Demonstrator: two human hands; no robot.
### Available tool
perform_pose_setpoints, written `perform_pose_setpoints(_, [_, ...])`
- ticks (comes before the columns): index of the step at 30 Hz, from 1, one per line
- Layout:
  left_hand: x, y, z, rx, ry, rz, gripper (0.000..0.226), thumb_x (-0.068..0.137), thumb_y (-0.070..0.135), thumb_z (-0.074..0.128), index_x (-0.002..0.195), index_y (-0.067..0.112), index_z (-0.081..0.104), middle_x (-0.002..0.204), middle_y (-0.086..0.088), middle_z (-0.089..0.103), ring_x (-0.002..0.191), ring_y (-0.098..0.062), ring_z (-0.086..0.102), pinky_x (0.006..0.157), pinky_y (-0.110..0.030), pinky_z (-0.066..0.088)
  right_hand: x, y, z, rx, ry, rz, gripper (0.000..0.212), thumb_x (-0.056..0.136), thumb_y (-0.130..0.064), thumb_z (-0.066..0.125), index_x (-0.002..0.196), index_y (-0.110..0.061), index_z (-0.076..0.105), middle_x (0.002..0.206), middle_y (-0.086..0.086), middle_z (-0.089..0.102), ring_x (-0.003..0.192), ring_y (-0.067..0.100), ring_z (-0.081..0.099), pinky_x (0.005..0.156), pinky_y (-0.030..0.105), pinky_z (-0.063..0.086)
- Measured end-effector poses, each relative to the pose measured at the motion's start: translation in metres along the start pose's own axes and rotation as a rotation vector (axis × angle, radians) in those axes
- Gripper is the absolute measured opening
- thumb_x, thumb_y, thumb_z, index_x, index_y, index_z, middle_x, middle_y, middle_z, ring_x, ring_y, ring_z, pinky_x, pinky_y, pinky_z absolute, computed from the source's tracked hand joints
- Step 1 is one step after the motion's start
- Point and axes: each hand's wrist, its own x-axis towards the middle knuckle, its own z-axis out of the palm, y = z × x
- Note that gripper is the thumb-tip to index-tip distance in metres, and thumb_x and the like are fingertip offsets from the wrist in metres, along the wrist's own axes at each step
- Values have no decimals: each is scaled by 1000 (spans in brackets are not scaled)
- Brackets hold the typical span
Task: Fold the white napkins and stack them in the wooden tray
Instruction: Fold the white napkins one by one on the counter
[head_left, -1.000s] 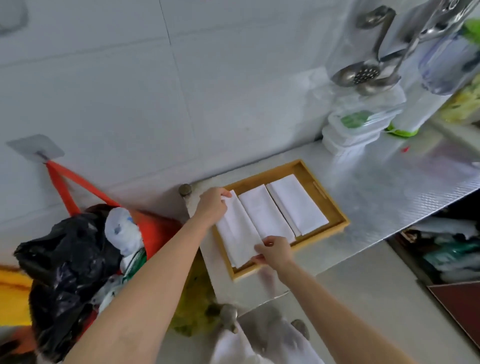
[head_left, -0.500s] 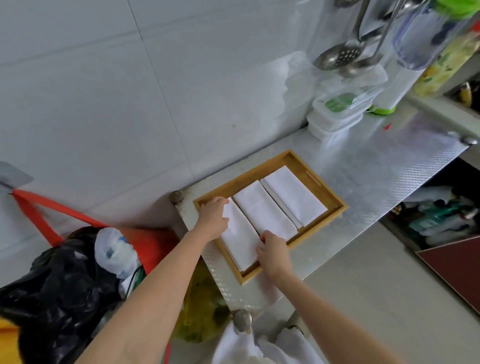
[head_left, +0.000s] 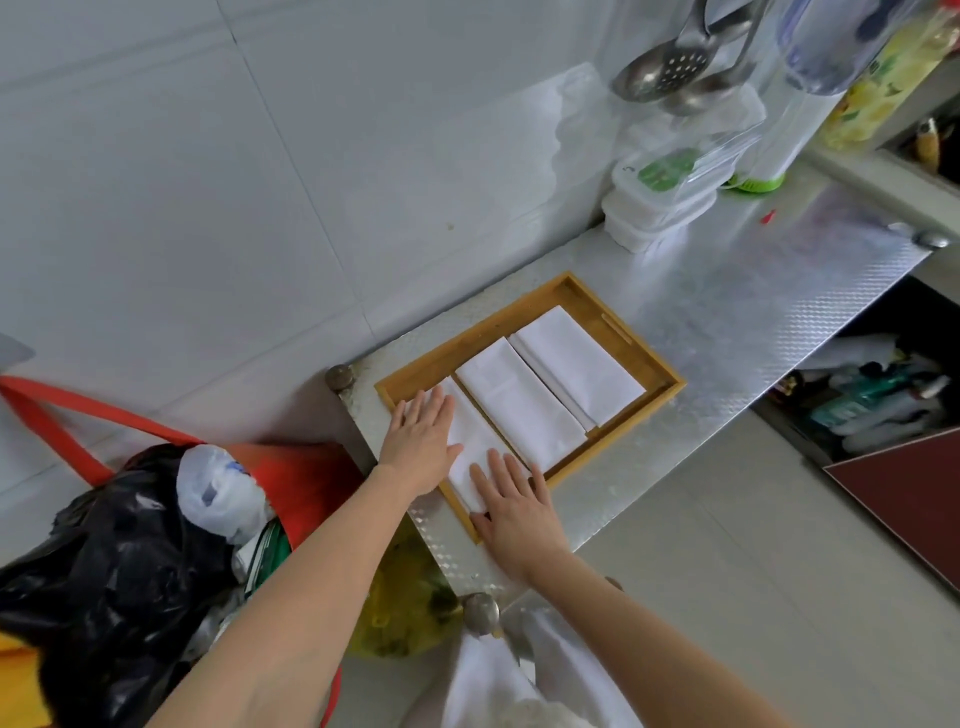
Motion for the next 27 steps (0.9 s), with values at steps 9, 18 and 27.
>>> perform_pose_setpoints(9, [19, 86, -121, -27, 133, 132, 32, 101, 29, 37, 126, 16, 53, 123, -3, 59, 104, -22, 58, 76, -33, 46, -36, 120, -97, 476, 242, 131, 22, 98, -24, 45, 107, -13, 62, 108, 2, 63, 95, 23, 61, 80, 35, 49])
perform_pose_setpoints(18, [63, 416, -172, 159, 136, 545, 32, 96, 32, 46, 120, 13, 54, 126, -13, 58, 115, -32, 56, 87, -37, 46, -218, 405, -134, 316, 407, 749, 21, 92, -19, 43, 84, -9, 59, 89, 11, 65, 78, 31, 58, 62, 30, 39])
perform_pose_setpoints(27, [63, 756, -191, 294, 177, 992, 36, 97, 33, 45, 129, 15, 48, 130, -6, 55, 119, -28, 53, 87, -40, 46, -428, 618, -149, 243, 626, 1180, 21, 91, -19, 40, 89, -14, 60, 94, 10, 67, 86, 36, 61, 66, 34, 43])
